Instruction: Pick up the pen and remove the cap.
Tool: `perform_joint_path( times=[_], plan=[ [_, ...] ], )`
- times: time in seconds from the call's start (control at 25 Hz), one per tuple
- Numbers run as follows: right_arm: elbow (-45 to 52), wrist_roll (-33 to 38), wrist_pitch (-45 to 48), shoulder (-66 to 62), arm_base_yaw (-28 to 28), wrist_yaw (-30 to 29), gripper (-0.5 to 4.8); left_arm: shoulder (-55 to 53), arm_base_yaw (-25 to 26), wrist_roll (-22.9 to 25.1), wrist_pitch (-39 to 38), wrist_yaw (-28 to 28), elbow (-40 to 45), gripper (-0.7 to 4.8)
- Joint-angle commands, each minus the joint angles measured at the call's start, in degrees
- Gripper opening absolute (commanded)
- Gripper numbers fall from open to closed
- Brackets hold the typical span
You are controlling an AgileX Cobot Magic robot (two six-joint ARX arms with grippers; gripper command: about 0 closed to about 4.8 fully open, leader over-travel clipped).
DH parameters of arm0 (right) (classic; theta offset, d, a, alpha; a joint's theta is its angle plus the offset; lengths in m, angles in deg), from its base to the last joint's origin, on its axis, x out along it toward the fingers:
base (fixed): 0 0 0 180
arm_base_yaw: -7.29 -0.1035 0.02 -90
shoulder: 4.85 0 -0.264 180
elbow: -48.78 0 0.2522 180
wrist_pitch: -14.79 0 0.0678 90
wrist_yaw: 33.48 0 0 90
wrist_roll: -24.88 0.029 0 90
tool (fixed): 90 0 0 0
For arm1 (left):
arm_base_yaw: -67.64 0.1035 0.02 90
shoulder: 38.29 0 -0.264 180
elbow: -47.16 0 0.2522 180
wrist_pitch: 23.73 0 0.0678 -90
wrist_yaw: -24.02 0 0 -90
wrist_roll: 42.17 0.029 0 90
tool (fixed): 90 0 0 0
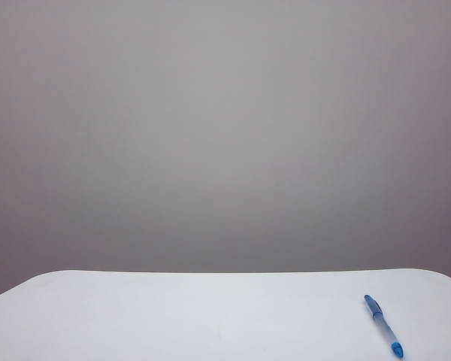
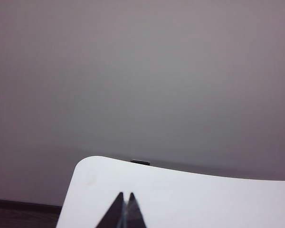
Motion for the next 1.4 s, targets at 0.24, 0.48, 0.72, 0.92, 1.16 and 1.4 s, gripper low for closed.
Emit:
perform_joint_path(
  times=[0.24, 0.48, 0.72, 0.92, 1.16, 1.4],
  plan=[
    [-10.8, 3.5, 2.1, -14.6, 0.1, 1.4, -0.01, -12.1, 0.0, -4.2, 0.7, 1.8, -10.4, -0.05],
    [-22.8, 1.5, 6.5, -36.2, 0.1, 0.6, 0.23, -31.5, 0.0, -0.2, -1.7, -6.4, -23.6, -0.05],
    [-32.0, -1.9, 10.2, -52.1, 0.0, -7.9, 0.31, -51.4, 0.0, 8.5, -11.0, -15.8, -38.8, -0.05],
    [-43.2, -2.0, -3.0, -67.0, 0.0, -7.9, 0.32, -64.4, -0.9, 11.6, -15.8, -17.9, -49.3, -0.05],
    [-53.5, -2.0, -15.7, -79.4, 0.0, -7.9, 1.61, -72.9, -4.2, 13.9, -24.2, -17.2, -58.5, -0.05],
    [-56.7, -2.0, -20.7, -90.5, -0.8, -10.3, 3.11, -79.7, -11.8, 15.5, -26.4, -12.1, -62.9, -0.05]
  ],
)
